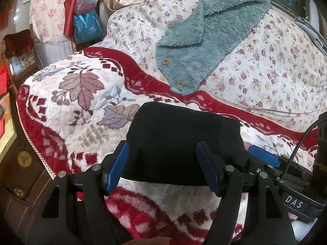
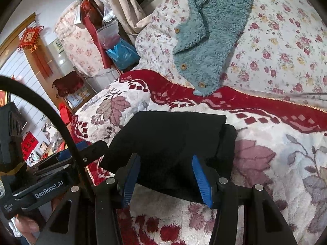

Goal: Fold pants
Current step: 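Press the folded pants bundle flat with both grippers and release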

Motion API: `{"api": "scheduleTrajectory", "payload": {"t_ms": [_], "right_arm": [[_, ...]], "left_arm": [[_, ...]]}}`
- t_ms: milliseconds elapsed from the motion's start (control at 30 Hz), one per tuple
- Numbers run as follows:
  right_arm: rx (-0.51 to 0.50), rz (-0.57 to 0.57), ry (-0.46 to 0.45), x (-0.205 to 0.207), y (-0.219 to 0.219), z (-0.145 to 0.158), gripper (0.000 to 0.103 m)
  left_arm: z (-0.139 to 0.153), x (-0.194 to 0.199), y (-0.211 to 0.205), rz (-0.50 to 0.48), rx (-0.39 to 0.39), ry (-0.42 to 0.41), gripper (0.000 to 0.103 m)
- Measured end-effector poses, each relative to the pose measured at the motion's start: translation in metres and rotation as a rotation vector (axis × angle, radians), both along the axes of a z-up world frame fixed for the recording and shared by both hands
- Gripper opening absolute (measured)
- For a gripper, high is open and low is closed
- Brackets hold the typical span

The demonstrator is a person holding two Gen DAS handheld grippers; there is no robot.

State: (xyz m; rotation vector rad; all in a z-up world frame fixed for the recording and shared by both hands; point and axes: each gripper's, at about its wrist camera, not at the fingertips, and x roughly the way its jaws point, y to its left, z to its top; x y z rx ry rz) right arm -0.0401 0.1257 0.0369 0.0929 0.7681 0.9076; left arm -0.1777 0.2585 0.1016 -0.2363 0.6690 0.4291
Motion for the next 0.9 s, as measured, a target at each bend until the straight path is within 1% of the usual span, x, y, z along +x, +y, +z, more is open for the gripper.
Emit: {"api": "scheduleTrajectory", "payload": {"t_ms": [433,900], "right_arm": [[-0.01,0.005,0.019,0.001,0.007,-0.006,0.051],[-0.024,0.018,0.024,0.001,0.019,-0.008,0.051]], "left_arm": [[-0.007,0.005,0.008,-0.002,-0.024,0.015,0.069],[-0.007,0.007,0.011,0.004,-0.022,0.017,0.069]]}}
